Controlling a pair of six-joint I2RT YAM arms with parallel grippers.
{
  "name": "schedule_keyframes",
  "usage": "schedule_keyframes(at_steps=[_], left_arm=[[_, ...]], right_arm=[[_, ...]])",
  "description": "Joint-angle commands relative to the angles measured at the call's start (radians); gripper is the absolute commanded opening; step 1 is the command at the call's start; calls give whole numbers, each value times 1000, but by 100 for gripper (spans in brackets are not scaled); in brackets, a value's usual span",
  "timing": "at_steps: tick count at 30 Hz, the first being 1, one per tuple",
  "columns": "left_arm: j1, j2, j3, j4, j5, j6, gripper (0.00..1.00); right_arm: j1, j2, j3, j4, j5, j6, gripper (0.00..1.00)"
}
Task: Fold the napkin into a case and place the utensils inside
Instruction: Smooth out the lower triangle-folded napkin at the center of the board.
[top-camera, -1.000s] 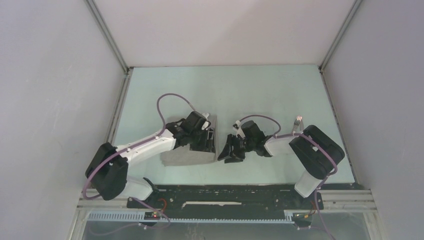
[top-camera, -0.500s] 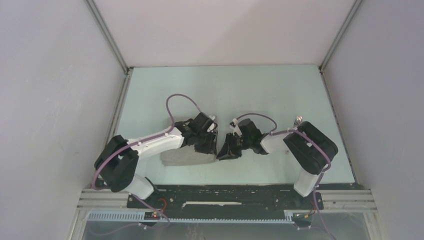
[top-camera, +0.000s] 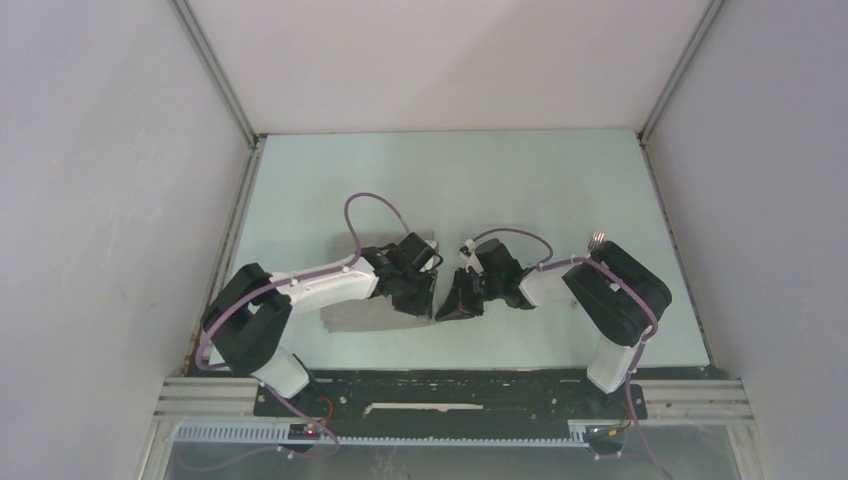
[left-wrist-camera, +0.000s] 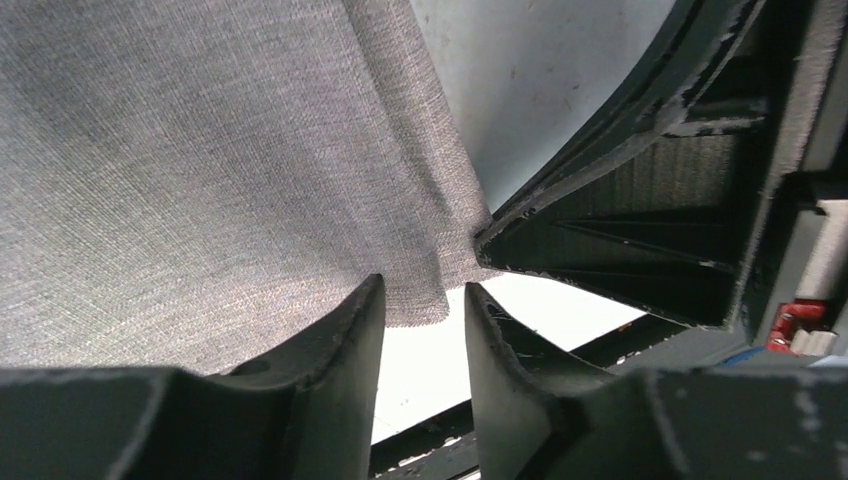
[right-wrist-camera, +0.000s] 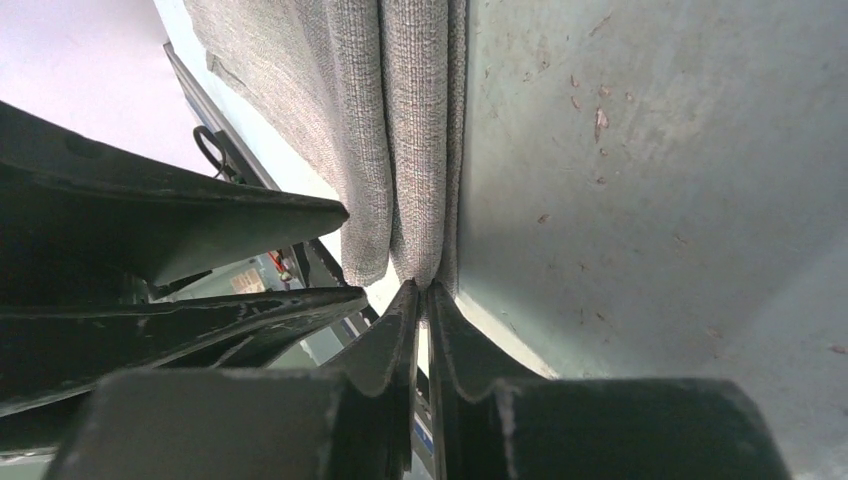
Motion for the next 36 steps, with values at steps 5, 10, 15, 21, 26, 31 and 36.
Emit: schedule_keyframes(at_steps=[5, 10, 15, 21, 26, 31, 36], left_arm=[[-39, 36, 48, -35, -82, 1, 41], [-45, 56, 62, -34, -85, 1, 32], [-48, 58, 74, -24, -59, -1, 18], [-57, 46, 98, -24, -44, -11, 0], [-70, 57, 113, -16, -26, -19, 0], [-76, 75, 118, -14, -19, -20, 0], [-88, 73, 129, -14, -17, -25, 0]], right_arm=[[2, 6, 19, 5, 0, -15, 13], [5, 8, 18, -3, 1, -21, 12], [11, 7, 19, -4, 5, -20, 10], [13, 3, 18, -1, 12, -14, 7], [7, 5, -5, 46, -1, 16, 6], [7, 10, -21, 74, -7, 30, 4], [8, 14, -24, 85, -8, 35, 4]])
